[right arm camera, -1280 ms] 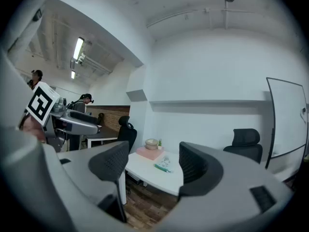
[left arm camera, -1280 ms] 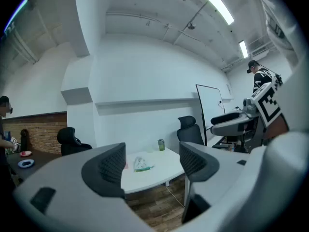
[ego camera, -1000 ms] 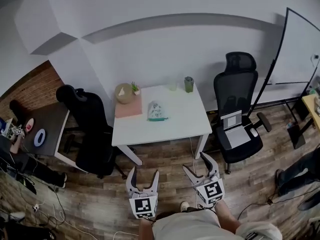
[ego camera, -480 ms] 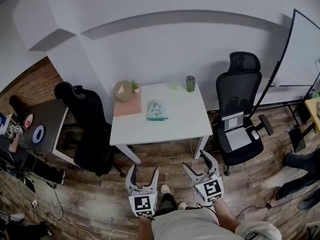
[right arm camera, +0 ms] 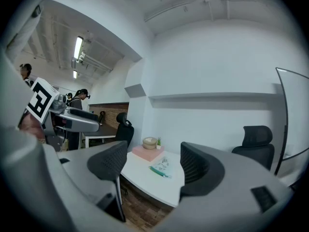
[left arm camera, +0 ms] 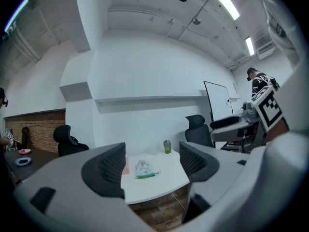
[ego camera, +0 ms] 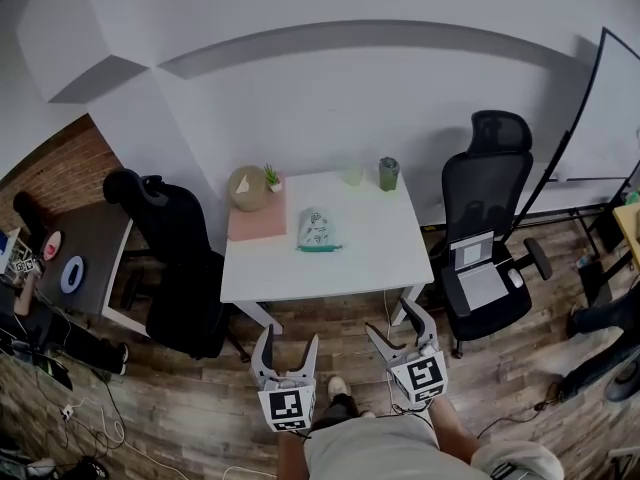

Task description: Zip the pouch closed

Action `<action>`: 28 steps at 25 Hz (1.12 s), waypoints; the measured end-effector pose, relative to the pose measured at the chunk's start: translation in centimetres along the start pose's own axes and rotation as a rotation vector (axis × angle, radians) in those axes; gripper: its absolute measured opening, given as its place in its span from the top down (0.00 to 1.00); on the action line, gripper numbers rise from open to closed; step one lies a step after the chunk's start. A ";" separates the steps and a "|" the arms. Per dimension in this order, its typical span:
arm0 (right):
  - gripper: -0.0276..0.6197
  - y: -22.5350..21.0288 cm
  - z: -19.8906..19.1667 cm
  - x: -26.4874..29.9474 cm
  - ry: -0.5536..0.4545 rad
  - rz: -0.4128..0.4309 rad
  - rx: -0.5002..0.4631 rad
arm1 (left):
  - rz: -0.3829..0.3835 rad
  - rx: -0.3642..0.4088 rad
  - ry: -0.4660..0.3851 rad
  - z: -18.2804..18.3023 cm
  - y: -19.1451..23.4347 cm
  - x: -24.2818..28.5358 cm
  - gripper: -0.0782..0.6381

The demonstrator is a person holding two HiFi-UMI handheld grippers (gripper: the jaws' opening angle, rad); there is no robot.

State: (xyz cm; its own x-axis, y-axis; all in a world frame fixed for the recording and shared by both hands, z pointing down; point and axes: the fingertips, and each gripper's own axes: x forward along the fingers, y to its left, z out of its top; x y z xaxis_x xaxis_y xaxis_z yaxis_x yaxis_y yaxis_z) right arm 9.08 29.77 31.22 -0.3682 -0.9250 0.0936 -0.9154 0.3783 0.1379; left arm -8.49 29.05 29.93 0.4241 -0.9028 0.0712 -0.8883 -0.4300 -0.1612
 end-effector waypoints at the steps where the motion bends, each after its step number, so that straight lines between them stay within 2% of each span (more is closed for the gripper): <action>1: 0.44 -0.1 0.0 0.7 0.004 -0.003 -0.001 | -0.007 0.001 0.003 -0.1 0.4 0.6 0.42; 20: 0.44 -0.8 0.0 11.8 0.058 -0.096 -0.018 | -0.127 -0.006 -0.014 -1.3 8.3 10.3 0.42; 28: 0.44 -1.5 0.1 14.8 0.063 -0.134 -0.026 | -0.161 -0.017 -0.019 -2.0 10.0 13.4 0.42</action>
State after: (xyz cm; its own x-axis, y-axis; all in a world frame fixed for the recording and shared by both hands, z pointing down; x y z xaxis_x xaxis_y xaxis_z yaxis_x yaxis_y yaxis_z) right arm 4.94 15.47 32.26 -0.2314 -0.9635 0.1347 -0.9507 0.2534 0.1788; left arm -12.04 12.67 31.26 0.5646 -0.8218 0.0760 -0.8112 -0.5696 -0.1321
